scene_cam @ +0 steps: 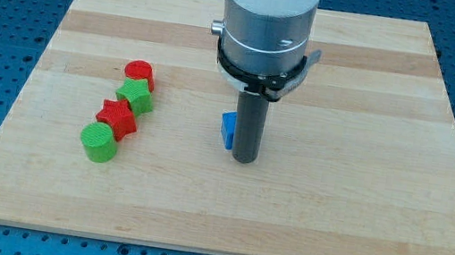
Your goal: Move the blue cube towards blue triangle
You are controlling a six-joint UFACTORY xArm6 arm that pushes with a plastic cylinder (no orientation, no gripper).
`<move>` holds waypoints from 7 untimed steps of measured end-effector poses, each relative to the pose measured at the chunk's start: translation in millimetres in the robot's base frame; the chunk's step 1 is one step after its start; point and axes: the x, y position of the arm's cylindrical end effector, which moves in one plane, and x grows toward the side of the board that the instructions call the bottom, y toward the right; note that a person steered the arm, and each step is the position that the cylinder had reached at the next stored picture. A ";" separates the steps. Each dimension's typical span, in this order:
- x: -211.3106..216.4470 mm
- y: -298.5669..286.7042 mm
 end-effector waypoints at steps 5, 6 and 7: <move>-42.1 -37.4; -41.9 -37.4; -22.6 -30.7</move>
